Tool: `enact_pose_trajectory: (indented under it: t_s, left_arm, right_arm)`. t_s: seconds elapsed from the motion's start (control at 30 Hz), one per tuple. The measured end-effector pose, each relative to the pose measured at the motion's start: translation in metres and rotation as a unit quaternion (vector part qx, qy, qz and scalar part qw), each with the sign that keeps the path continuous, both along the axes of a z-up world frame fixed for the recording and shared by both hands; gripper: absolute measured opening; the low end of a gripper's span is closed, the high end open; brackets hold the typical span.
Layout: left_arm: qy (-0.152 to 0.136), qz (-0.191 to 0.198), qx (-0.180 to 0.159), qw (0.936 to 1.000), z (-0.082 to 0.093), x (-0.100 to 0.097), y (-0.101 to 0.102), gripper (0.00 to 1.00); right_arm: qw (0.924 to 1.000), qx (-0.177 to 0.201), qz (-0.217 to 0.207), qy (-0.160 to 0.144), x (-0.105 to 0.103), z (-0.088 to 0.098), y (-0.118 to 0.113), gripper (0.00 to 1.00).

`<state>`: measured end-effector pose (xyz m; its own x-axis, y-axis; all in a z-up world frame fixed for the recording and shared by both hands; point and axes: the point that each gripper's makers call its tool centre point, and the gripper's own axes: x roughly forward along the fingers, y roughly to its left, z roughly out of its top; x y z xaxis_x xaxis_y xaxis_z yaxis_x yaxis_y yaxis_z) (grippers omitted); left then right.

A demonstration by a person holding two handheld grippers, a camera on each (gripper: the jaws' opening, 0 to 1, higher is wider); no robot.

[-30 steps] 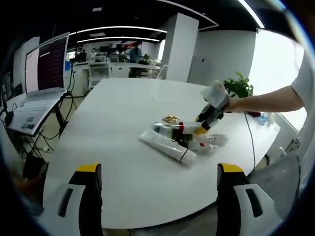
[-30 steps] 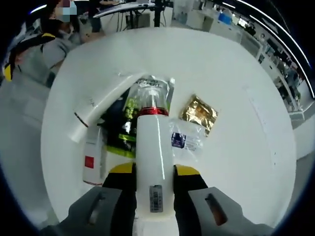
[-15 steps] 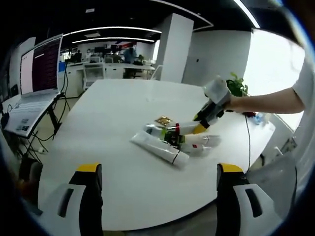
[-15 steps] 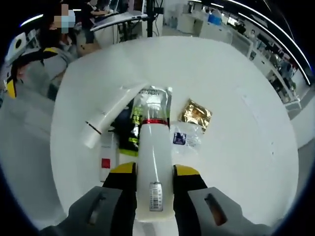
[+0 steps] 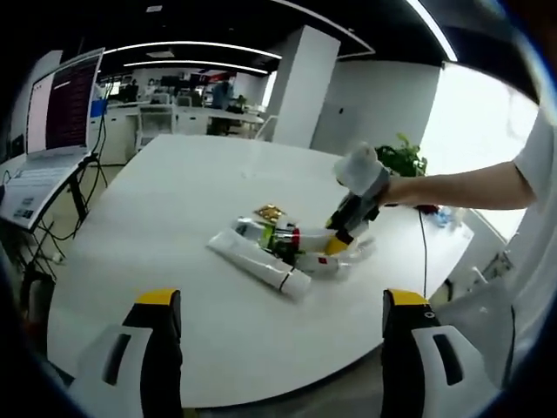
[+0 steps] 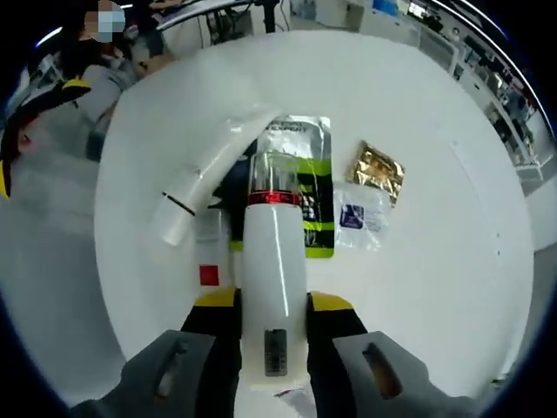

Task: Arrange the skincare products in the storage area until every visible bottle or jar stands upright without overlapping.

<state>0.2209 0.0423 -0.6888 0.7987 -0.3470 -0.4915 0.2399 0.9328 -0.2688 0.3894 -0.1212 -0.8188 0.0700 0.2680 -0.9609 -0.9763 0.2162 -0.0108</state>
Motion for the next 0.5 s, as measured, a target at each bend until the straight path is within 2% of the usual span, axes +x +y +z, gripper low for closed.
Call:
enact_pose_trajectory:
  t_s: [0.1,0.23,0.5]
  left_arm:
    - [-0.001,0.005,0.0,1.0,0.0,0.001,0.002,0.88]
    - [0.001,0.008,-0.001,1.0,-0.001,0.001,0.005,0.88]
    - [0.007,0.005,0.0,1.0,-0.005,0.002,0.004,0.88]
  right_arm:
    - [0.9998,-0.016,-0.004,0.007,-0.004,-0.006,-0.006,0.27]
    - [0.9997,-0.019,-0.009,0.012,-0.01,-0.014,-0.008,0.27]
    - [0.9997,-0.021,-0.001,0.015,-0.012,-0.013,-0.008,0.28]
